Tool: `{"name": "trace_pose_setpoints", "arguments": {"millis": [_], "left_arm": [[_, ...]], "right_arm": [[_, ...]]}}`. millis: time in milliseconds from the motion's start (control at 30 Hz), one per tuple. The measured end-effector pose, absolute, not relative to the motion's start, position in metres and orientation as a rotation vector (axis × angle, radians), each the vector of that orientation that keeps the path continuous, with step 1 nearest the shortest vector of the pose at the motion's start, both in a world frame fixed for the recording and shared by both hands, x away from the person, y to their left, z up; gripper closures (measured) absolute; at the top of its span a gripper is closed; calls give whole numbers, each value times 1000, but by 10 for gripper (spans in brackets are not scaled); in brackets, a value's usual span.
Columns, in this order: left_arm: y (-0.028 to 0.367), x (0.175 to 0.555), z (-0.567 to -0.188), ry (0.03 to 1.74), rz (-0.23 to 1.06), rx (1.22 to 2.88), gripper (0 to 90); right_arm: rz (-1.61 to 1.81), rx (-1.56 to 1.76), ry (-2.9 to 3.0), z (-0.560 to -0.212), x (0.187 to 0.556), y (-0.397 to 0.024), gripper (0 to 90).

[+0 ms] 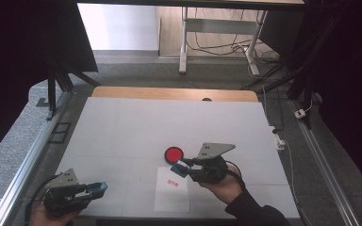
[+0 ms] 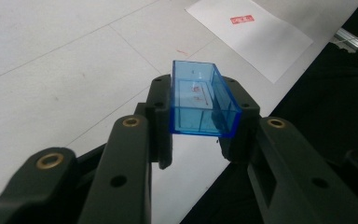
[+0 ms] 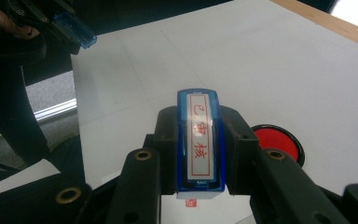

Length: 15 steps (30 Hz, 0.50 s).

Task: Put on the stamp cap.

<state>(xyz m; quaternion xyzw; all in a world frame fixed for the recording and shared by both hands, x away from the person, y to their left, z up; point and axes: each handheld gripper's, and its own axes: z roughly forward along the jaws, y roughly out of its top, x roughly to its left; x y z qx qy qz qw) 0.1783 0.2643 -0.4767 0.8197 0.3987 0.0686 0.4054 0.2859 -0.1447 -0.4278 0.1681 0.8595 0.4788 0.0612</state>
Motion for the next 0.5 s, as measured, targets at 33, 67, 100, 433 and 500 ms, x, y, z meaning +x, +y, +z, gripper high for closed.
{"name": "trace_pose_setpoints", "arguments": {"millis": [33,67,100,433,500], "left_arm": [[264,178,-477,1006,172,2066,675],[265,178,-476,1006,171,2064,675],[265,178,-476,1006,168,2062,675],[260,184,-470,960,146,2040,676],[258,186,-468,941,138,2036,676]], "right_arm": [[1450,510,2600,-428,286,-145,708],[1451,511,2600,-428,286,-145,708],[1452,511,2600,-428,286,-145,708],[1483,505,2605,-426,286,-145,708],[1491,502,2608,-425,285,-144,708]]}}
